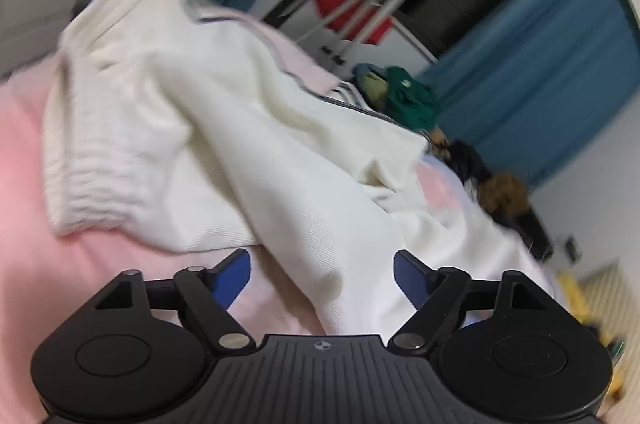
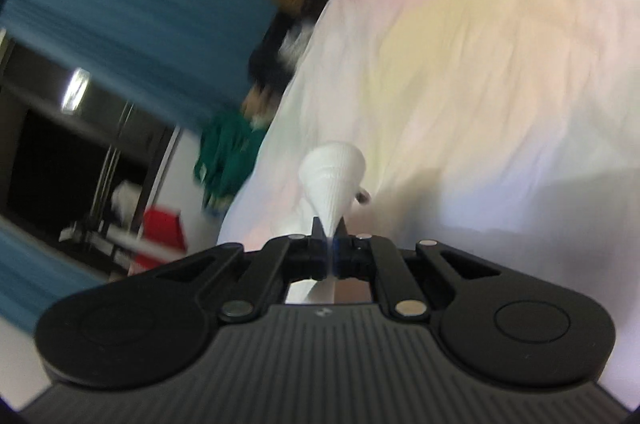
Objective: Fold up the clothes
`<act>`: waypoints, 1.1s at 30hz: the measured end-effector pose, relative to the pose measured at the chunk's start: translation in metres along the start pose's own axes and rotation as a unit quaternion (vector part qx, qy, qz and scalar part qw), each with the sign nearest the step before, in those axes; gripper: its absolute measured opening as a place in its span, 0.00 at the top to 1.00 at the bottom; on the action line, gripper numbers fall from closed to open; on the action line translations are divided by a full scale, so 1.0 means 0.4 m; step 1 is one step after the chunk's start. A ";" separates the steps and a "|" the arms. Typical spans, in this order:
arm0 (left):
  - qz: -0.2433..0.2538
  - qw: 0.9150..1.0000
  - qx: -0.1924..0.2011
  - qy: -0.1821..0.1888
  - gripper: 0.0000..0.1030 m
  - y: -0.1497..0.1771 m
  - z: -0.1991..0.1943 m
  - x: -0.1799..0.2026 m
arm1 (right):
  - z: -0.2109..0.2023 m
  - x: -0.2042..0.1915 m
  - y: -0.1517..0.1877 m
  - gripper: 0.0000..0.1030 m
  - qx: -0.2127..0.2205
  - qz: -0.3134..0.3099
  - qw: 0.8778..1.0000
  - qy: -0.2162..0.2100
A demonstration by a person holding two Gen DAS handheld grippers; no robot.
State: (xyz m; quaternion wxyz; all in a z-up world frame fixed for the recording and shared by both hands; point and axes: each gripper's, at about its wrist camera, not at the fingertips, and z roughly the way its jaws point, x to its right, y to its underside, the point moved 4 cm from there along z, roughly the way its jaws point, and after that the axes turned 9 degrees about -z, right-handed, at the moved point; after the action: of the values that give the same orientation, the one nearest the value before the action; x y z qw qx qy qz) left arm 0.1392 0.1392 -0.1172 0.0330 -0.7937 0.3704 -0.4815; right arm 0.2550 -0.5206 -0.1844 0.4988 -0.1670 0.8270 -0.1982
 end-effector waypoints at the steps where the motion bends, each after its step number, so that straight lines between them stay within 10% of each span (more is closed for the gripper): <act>1: -0.022 1.000 -0.004 0.004 0.20 -0.010 -0.002 -0.017 | 0.002 0.037 -0.024 0.94 0.010 0.008 1.000 0.015; 6: -0.149 0.989 -0.023 0.004 0.18 -0.045 0.012 -0.113 | 0.057 0.233 -0.052 0.94 0.008 0.038 0.994 0.103; 13: -0.219 0.976 0.004 -0.005 0.19 -0.061 0.018 -0.189 | 0.010 0.284 -0.026 0.91 -0.008 0.115 0.991 0.073; 17: -0.233 0.972 0.038 -0.016 0.23 -0.084 0.023 -0.215 | -0.039 0.271 -0.003 0.65 -0.020 0.120 0.990 0.076; 25: -0.243 0.966 0.072 -0.049 0.82 -0.116 0.004 -0.262 | -0.058 0.231 0.074 0.57 -0.089 0.141 0.985 0.036; 33: -0.168 0.972 0.164 -0.035 0.94 -0.200 -0.268 -0.205 | -0.001 0.218 0.055 0.56 -0.087 0.126 0.988 0.020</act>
State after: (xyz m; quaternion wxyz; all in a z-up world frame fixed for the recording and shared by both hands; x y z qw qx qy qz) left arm 0.0778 0.2803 -0.0879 0.0942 -0.8447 0.1469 -0.5060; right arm 0.2141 -0.5430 -0.2613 0.4869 -0.1001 0.8653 -0.0644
